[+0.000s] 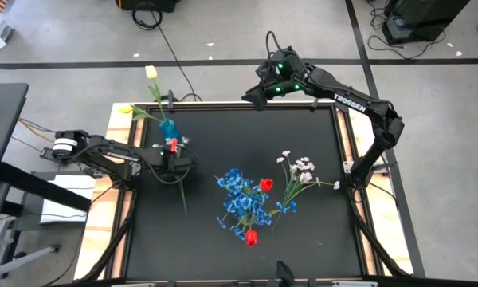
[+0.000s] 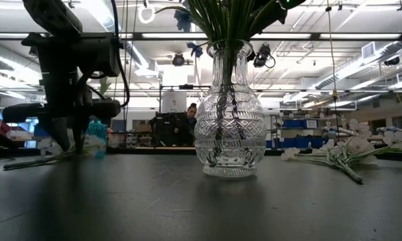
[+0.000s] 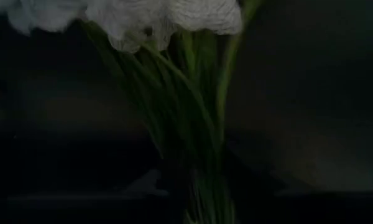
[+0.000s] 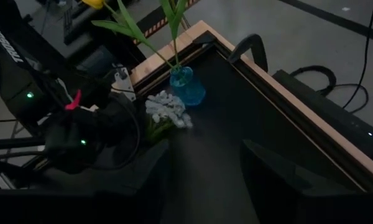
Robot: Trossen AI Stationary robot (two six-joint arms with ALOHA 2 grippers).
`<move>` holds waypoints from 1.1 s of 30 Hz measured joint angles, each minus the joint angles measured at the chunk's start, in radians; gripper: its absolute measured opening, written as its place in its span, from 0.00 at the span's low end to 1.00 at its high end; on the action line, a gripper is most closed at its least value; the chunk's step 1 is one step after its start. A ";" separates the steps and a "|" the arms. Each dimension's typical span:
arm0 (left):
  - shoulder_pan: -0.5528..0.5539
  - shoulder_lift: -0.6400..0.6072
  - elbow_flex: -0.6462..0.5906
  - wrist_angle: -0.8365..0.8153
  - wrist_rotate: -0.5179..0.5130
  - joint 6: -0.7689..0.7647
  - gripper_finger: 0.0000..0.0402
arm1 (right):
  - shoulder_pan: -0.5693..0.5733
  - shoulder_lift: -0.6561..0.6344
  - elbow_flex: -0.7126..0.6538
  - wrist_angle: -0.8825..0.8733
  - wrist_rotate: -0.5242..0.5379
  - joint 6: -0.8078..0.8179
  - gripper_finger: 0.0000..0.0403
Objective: Sort flowers into vase by color
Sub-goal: Put the left white flower into the blue vase
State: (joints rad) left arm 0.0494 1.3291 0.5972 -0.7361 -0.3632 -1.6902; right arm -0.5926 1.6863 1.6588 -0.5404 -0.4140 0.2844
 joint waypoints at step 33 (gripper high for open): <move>0.150 -0.378 0.009 0.971 -0.283 1.188 0.02 | 0.002 0.000 -0.027 0.007 0.066 -0.013 0.50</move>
State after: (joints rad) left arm 0.1997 0.9506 0.6063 0.2348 -0.6463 -0.5024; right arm -0.5901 1.6863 1.6318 -0.5331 -0.3481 0.2710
